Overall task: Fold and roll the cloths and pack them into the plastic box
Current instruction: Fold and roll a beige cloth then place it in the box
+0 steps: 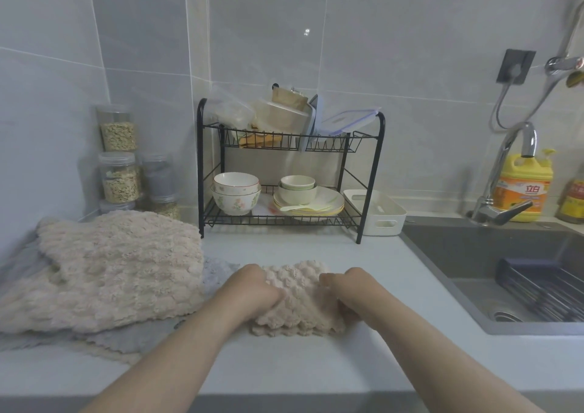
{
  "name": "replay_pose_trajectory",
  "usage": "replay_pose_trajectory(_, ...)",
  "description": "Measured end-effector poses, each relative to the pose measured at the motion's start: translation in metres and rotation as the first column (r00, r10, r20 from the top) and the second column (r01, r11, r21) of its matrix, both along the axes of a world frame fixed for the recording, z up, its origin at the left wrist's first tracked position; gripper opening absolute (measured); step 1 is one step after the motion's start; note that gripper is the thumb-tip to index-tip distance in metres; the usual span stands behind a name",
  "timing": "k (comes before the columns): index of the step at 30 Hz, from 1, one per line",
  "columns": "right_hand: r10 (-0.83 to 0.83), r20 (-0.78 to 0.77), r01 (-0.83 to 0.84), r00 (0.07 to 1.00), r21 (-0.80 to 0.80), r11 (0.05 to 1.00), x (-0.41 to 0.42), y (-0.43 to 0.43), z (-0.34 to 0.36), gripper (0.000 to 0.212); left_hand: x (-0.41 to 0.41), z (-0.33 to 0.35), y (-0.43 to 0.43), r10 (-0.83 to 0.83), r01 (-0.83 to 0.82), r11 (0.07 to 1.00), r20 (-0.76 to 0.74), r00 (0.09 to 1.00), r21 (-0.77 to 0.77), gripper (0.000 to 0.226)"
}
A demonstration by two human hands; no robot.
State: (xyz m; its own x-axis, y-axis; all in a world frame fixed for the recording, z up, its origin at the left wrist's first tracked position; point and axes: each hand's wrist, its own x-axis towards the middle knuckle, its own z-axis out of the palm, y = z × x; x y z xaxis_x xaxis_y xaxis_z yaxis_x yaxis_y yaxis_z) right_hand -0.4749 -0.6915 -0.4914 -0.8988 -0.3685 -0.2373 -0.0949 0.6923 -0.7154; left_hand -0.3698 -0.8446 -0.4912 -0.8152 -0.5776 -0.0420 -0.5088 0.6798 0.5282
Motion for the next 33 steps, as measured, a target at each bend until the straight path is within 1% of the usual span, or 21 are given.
replay_pose_trajectory(2,0.058,0.023,-0.059,0.998,0.08,0.995,0.004,-0.007,0.001,0.024,-0.004,-0.001,0.004,-0.059,0.065,0.996,0.091,0.994,-0.055,0.038)
replay_pose_trajectory(3,0.077,0.014,-0.078,0.997,0.13,0.988,0.006,-0.01,0.002,0.021,-0.005,-0.003,0.004,-0.104,0.122,0.976,0.107,0.989,-0.18,0.043)
replay_pose_trajectory(5,0.091,-0.015,-0.086,0.996,0.196,0.977,0.009,-0.013,0.005,0.014,-0.007,-0.008,0.005,-0.267,0.255,0.867,0.033,0.963,-0.427,0.042)
replay_pose_trajectory(6,0.087,-0.028,-0.079,0.996,0.215,0.973,0.009,-0.013,0.007,0.012,-0.009,-0.011,0.007,-0.386,0.333,0.819,-0.019,0.922,-0.468,0.036)
replay_pose_trajectory(9,0.055,-0.05,-0.044,0.997,0.201,0.979,0.006,-0.014,0.008,0.005,-0.012,-0.019,0.008,-0.539,0.504,0.774,0.019,0.842,-0.383,0.016)
replay_pose_trajectory(12,0.002,0.037,-0.002,0.999,0.006,1.0,0.003,-0.01,0.011,0.01,-0.014,-0.023,0.009,-0.525,0.511,0.816,0.022,0.851,-0.27,0.015)
replay_pose_trajectory(14,-0.006,0.031,0.009,1.0,-0.079,0.997,0.001,-0.006,0.014,0.021,-0.015,-0.015,0.015,-0.343,0.33,0.938,-0.177,0.922,-0.104,0.027)
replay_pose_trajectory(15,-0.002,0.004,0.003,1.0,-0.093,0.996,0.001,-0.005,0.016,0.026,-0.016,-0.008,0.018,-0.161,0.216,0.966,-0.326,0.932,0.141,0.028)
replay_pose_trajectory(16,0.002,-0.024,-0.004,1.0,-0.104,0.995,0.001,-0.004,0.017,0.029,-0.018,0.0,0.022,0.015,0.182,0.865,-0.387,0.922,0.468,0.022)
replay_pose_trajectory(17,0.002,-0.049,-0.008,0.999,-0.113,0.994,0.002,-0.005,0.017,0.033,-0.02,0.008,0.026,0.129,0.189,0.631,-0.342,0.931,0.753,0.021)
replay_pose_trajectory(18,0.005,-0.068,-0.013,0.998,-0.122,0.992,0.003,-0.006,0.018,0.035,-0.021,0.016,0.028,0.148,0.168,0.396,-0.244,0.958,0.903,0.034)
replay_pose_trajectory(19,0.011,-0.085,-0.023,0.996,-0.132,0.991,0.006,-0.006,0.019,0.036,-0.023,0.017,0.028,0.112,0.136,0.249,-0.168,0.98,0.959,0.049)
replay_pose_trajectory(20,0.022,-0.092,-0.035,0.996,-0.151,0.988,0.009,-0.006,0.02,0.035,-0.026,0.016,0.026,0.09,0.116,0.167,-0.132,0.987,0.979,0.06)
replay_pose_trajectory(22,0.059,-0.048,-0.069,0.997,-0.251,0.966,0.012,-0.007,0.021,0.032,-0.028,0.015,0.019,0.086,0.098,0.087,-0.106,0.991,0.991,0.069)
replay_pose_trajectory(24,0.152,0.043,-0.123,0.987,-0.391,0.912,0.02,-0.005,0.024,0.029,-0.029,0.012,0.016,0.115,0.097,0.069,-0.104,0.988,0.993,0.064)
replay_pose_trajectory(25,0.196,0.062,-0.144,0.979,-0.474,0.869,0.024,-0.005,0.024,0.026,-0.028,0.011,0.017,0.127,0.095,0.103,-0.108,0.986,0.99,0.053)
replay_pose_trajectory(28,0.138,-0.052,-0.139,0.989,-0.641,0.755,0.036,0.002,0.014,0.018,-0.031,0.006,0.017,0.182,0.087,0.316,-0.15,0.972,0.945,0.014)
replay_pose_trajectory(29,0.106,-0.145,-0.173,0.984,-0.603,0.779,0.04,0.007,0.006,0.029,-0.032,0.003,0.016,0.214,0.073,0.356,-0.157,0.964,0.932,0.017)
replay_pose_trajectory(31,0.216,-0.343,-0.321,0.914,-0.287,0.902,0.051,0.014,-0.01,0.055,-0.034,0.0,0.013,0.257,0.075,0.343,-0.17,0.951,0.936,0.021)
replay_pose_trajectory(32,0.297,-0.393,-0.368,0.87,-0.117,0.923,0.055,0.014,-0.019,0.057,-0.033,0.0,0.012,0.262,0.072,0.331,-0.166,0.951,0.941,0.022)
replay_pose_trajectory(33,0.33,-0.423,-0.374,0.844,-0.023,0.927,0.055,0.012,-0.027,0.054,-0.033,0.0,0.013,0.263,0.064,0.33,-0.157,0.952,0.942,0.022)
